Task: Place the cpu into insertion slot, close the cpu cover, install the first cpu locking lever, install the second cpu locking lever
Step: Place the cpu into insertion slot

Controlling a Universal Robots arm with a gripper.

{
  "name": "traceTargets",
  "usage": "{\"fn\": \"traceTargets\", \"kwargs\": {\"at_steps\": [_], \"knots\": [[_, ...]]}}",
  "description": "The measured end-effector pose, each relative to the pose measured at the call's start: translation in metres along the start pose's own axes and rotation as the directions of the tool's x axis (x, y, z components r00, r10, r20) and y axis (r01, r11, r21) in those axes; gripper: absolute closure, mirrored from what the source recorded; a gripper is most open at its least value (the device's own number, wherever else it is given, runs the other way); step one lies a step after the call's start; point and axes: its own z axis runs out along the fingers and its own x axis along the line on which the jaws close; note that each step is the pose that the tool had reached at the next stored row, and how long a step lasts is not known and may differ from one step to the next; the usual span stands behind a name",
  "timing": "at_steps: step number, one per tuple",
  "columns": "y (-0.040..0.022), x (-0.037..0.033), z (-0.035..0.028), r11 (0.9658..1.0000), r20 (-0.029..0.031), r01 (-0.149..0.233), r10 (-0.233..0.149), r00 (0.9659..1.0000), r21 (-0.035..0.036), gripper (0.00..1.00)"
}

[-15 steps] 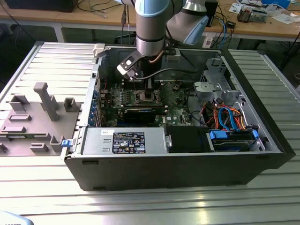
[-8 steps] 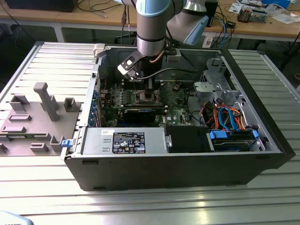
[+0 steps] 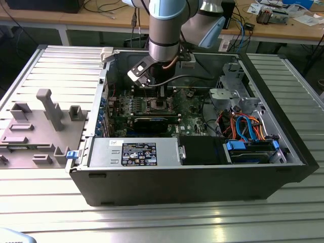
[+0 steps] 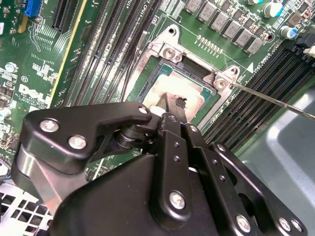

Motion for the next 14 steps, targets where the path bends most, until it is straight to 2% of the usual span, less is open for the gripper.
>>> {"fn": "traceTargets", "kwargs": {"at_steps": [4,6,7,8,10,12,14], "knots": [[0.0036,0.0002,-0.0017,1.0,-0.0021,0.0,0.0,1.0,0.0004,0.89],[0.0067,-0.0001,-0.0056,1.0,-0.0008,0.0,0.0,1.0,0.0068,0.89],[0.0084,0.0,-0.0063,0.9999,-0.0009,0.0,0.0,1.0,0.0121,0.89],[0.0113,-0.0003,-0.0091,0.9996,0.0003,0.0,0.0,1.0,0.0279,0.89],[0.0136,-0.0003,-0.0125,0.9991,0.0018,0.0,0.0,1.0,0.0422,0.89],[0.015,-0.0004,-0.0167,0.9989,0.0024,0.0,-0.001,1.0,0.0479,0.89],[0.0159,-0.0005,-0.0246,0.9987,0.0027,0.0,0.0,1.0,0.0509,0.89]]}}
